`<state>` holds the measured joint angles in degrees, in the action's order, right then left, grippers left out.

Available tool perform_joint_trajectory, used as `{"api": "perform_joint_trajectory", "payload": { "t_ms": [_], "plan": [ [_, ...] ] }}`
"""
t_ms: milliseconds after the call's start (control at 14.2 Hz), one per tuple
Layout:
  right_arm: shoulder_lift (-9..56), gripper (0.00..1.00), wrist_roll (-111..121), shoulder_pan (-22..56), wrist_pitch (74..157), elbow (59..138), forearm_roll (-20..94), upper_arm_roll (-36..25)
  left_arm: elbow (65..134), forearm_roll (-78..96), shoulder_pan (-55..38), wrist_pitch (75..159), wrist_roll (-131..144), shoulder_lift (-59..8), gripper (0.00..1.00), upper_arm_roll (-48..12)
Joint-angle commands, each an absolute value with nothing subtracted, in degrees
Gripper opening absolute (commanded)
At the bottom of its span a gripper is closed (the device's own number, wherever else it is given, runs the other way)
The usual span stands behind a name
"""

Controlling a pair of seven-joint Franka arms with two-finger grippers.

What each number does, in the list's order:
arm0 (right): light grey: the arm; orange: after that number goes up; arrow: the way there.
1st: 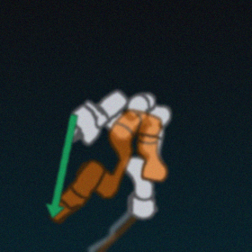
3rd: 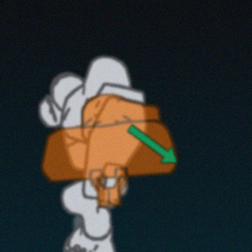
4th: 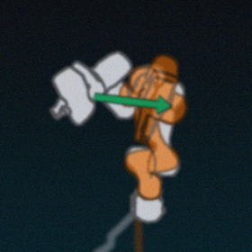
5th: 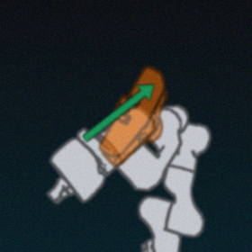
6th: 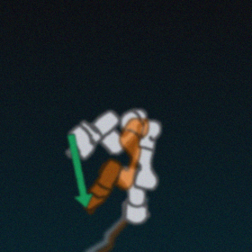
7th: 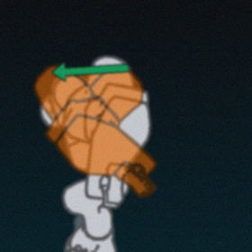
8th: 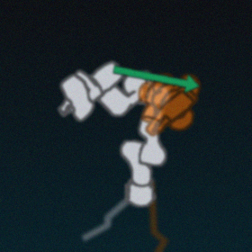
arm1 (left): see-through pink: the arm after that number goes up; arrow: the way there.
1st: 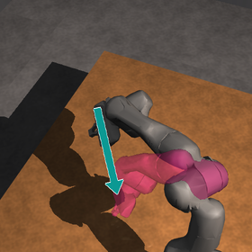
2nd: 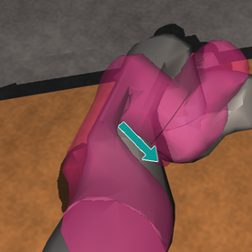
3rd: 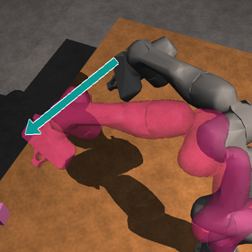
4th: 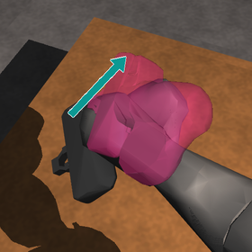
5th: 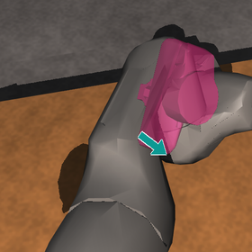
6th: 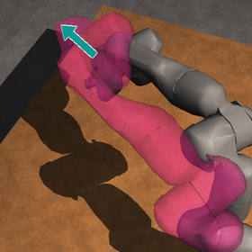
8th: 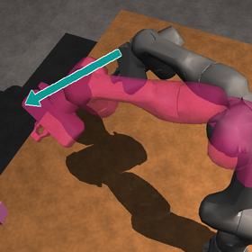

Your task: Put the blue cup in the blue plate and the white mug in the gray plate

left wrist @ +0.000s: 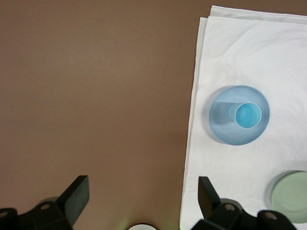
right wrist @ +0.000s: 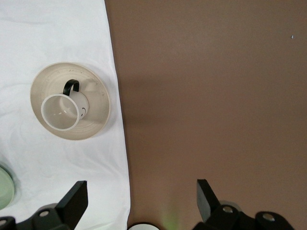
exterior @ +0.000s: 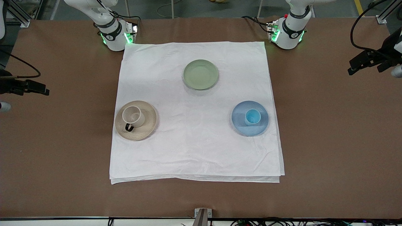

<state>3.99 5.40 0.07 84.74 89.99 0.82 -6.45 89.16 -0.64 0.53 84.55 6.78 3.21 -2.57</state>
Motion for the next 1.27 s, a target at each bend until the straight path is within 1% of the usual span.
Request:
{"api": "perform_joint_trajectory", "payload": {
  "t_ms": [0,281,492,844,1195],
  "plan": [
    [-5.17,1.00,5.98,-0.44,87.80,99.57,-0.62,-5.62,90.09,0.44,0.88,84.73,6.42,4.66,1.00,-2.81],
    [-7.99,1.00,6.06,-1.14,86.40,99.76,-1.41,-5.62,89.83,0.53,0.79,84.99,6.50,4.57,1.00,-2.81],
    [-8.09,1.00,6.15,-1.23,86.66,99.58,-1.49,-5.54,89.65,0.53,0.79,84.99,6.68,4.57,1.00,-2.81],
    [-8.00,1.00,6.59,-1.41,87.63,98.26,-3.78,-2.81,88.43,0.44,0.70,84.90,6.15,3.52,1.00,-2.73],
    [-8.26,1.00,6.24,-1.58,88.06,98.26,-1.07,-2.55,87.80,-0.17,0.53,84.73,6.50,3.25,1.00,-2.72]
  ]
}}
